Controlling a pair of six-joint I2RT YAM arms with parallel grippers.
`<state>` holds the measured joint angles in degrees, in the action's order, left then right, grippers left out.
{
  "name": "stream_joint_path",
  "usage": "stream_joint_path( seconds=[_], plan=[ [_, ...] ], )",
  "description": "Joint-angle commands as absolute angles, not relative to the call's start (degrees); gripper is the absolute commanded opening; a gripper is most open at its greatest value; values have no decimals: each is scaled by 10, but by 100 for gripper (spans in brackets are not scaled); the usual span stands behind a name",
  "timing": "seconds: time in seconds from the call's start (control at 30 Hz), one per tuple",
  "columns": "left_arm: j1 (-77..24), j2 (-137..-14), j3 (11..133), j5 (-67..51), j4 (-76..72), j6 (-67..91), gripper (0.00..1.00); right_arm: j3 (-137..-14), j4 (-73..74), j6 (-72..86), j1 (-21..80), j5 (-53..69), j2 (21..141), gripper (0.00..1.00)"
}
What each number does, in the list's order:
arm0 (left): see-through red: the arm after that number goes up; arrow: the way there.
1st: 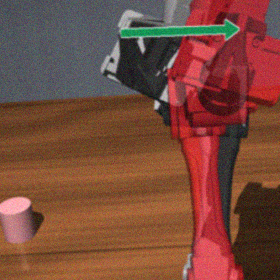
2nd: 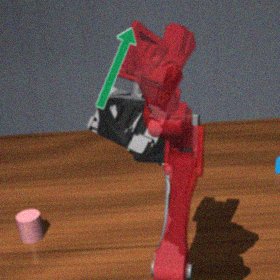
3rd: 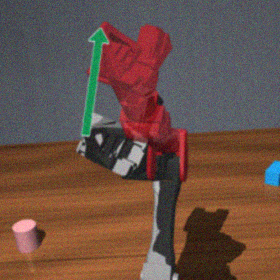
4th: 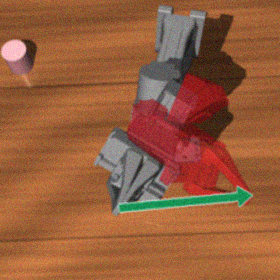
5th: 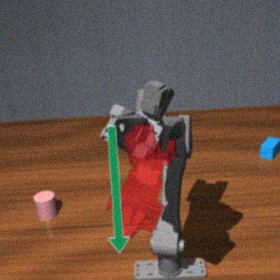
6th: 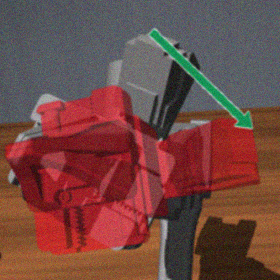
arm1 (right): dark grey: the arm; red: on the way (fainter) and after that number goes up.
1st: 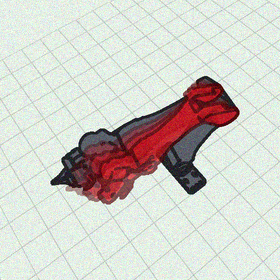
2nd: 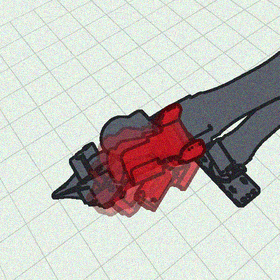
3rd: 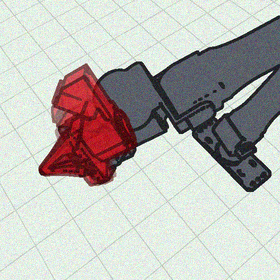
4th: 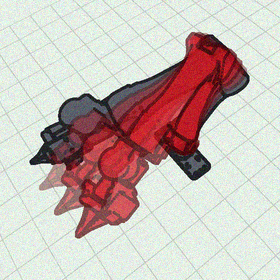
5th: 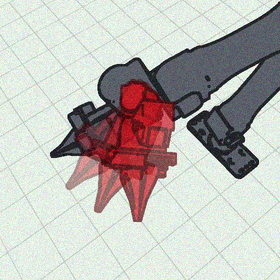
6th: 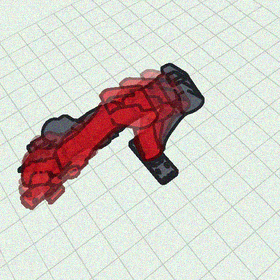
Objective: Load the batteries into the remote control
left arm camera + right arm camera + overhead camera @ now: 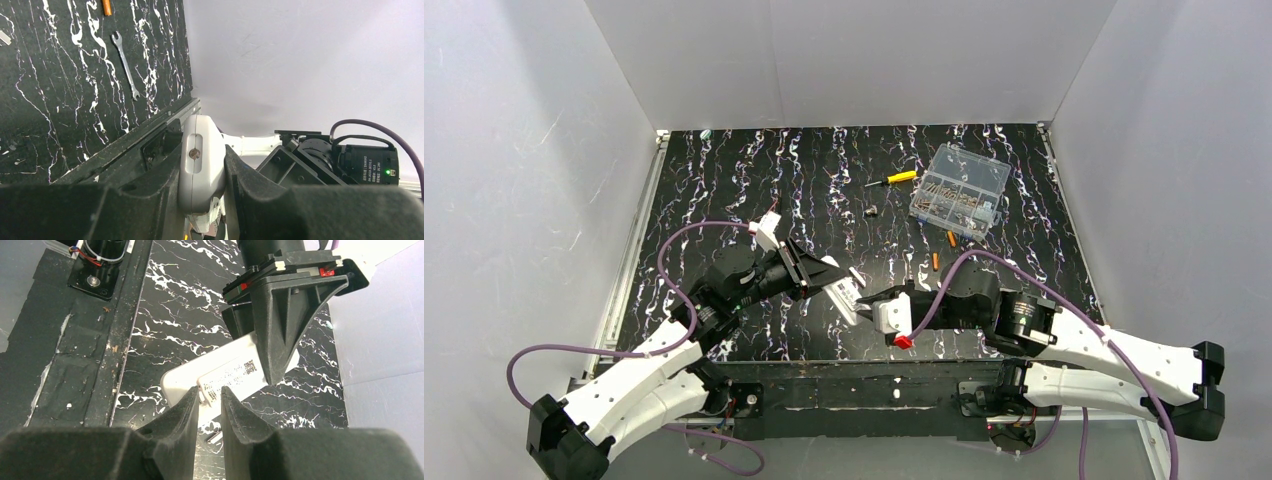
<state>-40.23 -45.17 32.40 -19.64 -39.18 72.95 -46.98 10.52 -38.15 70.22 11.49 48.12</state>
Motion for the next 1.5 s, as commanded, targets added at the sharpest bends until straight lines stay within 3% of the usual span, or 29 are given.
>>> stream_joint_path(
  seconds=[0.0, 0.7, 1.03, 1.27, 1.47],
  plan=[
    [-409, -440, 321, -227, -423, 729, 0, -472, 47, -396, 701, 79, 470, 29],
    [-408, -443, 307, -213, -451, 744, 0, -456, 80, -378, 701, 117, 456, 34],
    [-408, -438, 300, -207, -453, 745, 0, -456, 85, -345, 701, 140, 441, 50],
    [-409, -434, 291, -198, -454, 742, 0, -462, 14, -155, 701, 105, 404, 55],
    [-409, -429, 292, -191, -445, 738, 0, -526, 77, 124, 701, -65, 423, 57]
  ],
)
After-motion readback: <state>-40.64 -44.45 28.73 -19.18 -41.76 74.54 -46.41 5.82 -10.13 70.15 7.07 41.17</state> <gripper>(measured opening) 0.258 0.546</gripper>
